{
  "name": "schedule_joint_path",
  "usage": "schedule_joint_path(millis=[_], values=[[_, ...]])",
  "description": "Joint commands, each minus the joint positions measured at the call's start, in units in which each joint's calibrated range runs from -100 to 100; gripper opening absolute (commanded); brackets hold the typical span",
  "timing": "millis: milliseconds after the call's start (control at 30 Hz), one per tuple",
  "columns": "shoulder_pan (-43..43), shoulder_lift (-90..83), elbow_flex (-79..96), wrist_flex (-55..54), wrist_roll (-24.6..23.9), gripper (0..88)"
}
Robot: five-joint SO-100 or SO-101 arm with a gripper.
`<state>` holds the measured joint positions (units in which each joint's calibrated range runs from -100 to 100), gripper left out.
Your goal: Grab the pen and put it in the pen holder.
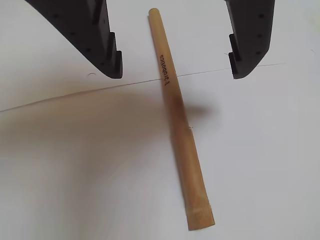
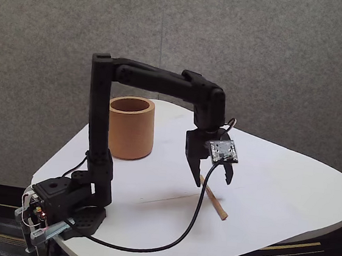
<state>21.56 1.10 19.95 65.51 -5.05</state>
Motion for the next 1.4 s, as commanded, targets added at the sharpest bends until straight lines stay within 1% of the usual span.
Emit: schedule_joint_path(millis=[0, 433, 800, 1233, 1367], values=[[-0.1, 2.3, -3.2, -0.5, 0.3, 30.2], [-2.8, 4.7, -2.4, -0.5, 0.3, 30.2], [-2.2, 11.4, -8.5, -1.9, 0.3, 30.2], [-2.4, 11.5, -6.7, -2.1, 0.3, 29.9], [-2.5, 11.5, -6.5, -2.1, 0.3, 25.0]])
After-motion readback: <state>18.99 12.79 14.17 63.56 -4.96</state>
